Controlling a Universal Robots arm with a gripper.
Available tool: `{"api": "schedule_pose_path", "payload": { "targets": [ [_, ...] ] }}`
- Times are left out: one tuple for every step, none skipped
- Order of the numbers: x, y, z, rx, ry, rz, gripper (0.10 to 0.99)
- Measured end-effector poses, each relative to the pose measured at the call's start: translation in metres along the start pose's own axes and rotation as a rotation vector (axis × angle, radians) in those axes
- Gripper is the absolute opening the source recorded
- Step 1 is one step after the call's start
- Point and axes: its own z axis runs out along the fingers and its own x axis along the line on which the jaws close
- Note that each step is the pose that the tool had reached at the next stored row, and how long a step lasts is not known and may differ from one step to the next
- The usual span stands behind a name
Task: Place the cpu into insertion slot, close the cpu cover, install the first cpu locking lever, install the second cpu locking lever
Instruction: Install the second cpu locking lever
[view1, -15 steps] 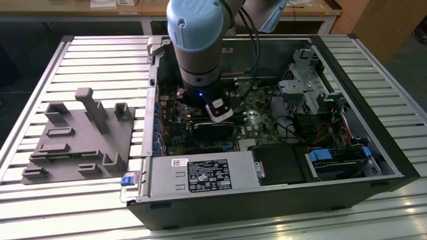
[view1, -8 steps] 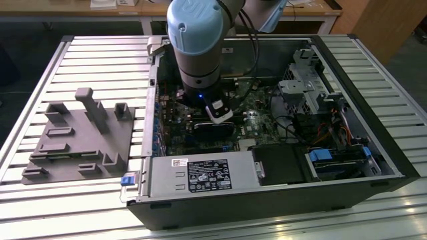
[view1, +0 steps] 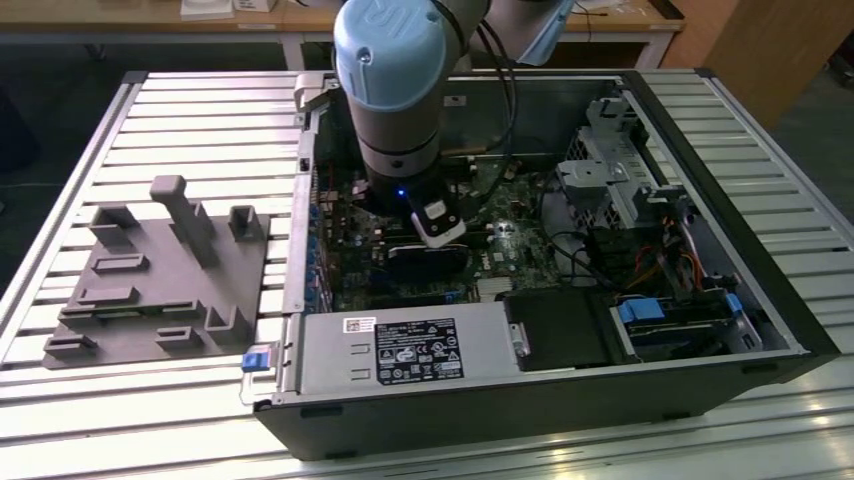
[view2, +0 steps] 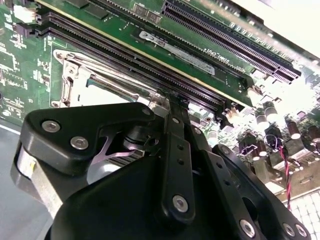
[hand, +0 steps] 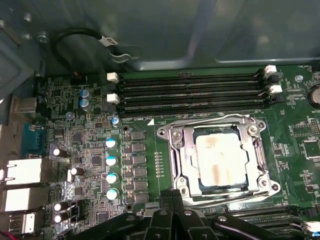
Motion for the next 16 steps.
{"api": "schedule_pose_path", "payload": {
  "targets": [
    [-0.0001,0.0005,-0.0013,-0.001,-0.0002,0.0,0.106],
    [-0.0002,0.0011,-0.0033,-0.001,-0.0001,0.0,0.106],
    [-0.0003,0.0018,-0.0057,0.0,0.0,0.0,0.106],
    [-0.0005,0.0027,-0.0089,0.0,0.0,0.0,0.106],
    [-0.0007,0.0036,-0.0119,0.0,0.0001,0.0,0.106],
    [-0.0009,0.0046,-0.0151,0.0,0.0,0.0,0.106],
    [-0.001,0.0055,-0.0181,0.0,0.0,0.0,0.106],
    [-0.0012,0.0064,-0.0211,0.0,0.0,0.0,0.106],
    [-0.0014,0.0072,-0.024,0.0,0.0,0.0,0.106],
    [-0.0016,0.0081,-0.0268,0.0,0.0,0.0,0.106],
    [-0.0016,0.0085,-0.0282,0.0,0.0001,0.0,0.106],
    [-0.0017,0.0086,-0.0282,0.0,0.0,0.0,0.106],
    [-0.0017,0.0086,-0.0282,0.0,0.0,0.0,0.106],
    [-0.0017,0.0086,-0.0283,0.001,-0.0001,0.0,0.106],
    [-0.0017,0.0085,-0.0283,0.001,-0.0001,0.0,0.106],
    [-0.0017,0.0086,-0.0283,0.001,-0.0002,0.0,0.106]
  ]
}}
